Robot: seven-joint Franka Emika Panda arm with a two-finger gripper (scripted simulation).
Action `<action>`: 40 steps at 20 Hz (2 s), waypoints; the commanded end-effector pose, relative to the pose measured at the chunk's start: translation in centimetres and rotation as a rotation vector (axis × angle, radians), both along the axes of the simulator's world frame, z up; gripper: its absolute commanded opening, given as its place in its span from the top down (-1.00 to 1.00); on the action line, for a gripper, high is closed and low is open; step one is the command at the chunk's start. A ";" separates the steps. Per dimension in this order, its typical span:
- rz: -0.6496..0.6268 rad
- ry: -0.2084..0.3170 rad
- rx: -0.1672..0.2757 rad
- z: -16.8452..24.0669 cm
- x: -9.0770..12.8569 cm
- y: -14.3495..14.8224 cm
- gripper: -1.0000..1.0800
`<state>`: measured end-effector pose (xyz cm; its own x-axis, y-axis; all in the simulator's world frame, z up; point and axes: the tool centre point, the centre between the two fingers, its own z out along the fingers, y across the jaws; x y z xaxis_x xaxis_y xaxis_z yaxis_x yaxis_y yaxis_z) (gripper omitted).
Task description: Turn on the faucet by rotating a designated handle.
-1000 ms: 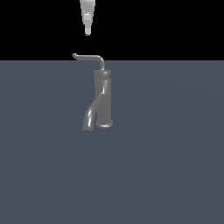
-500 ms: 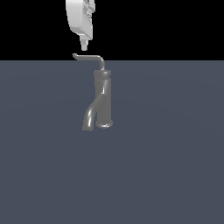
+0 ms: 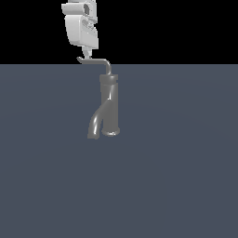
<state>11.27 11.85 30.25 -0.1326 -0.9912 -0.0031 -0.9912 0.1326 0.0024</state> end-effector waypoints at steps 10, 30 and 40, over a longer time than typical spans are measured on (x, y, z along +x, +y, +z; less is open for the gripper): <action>-0.014 -0.001 -0.003 -0.3 -0.5 0.3 1.00; -0.014 -0.002 -0.003 -0.3 -5.4 1.3 1.00; -0.021 -0.008 -0.005 -0.3 -7.0 1.1 1.00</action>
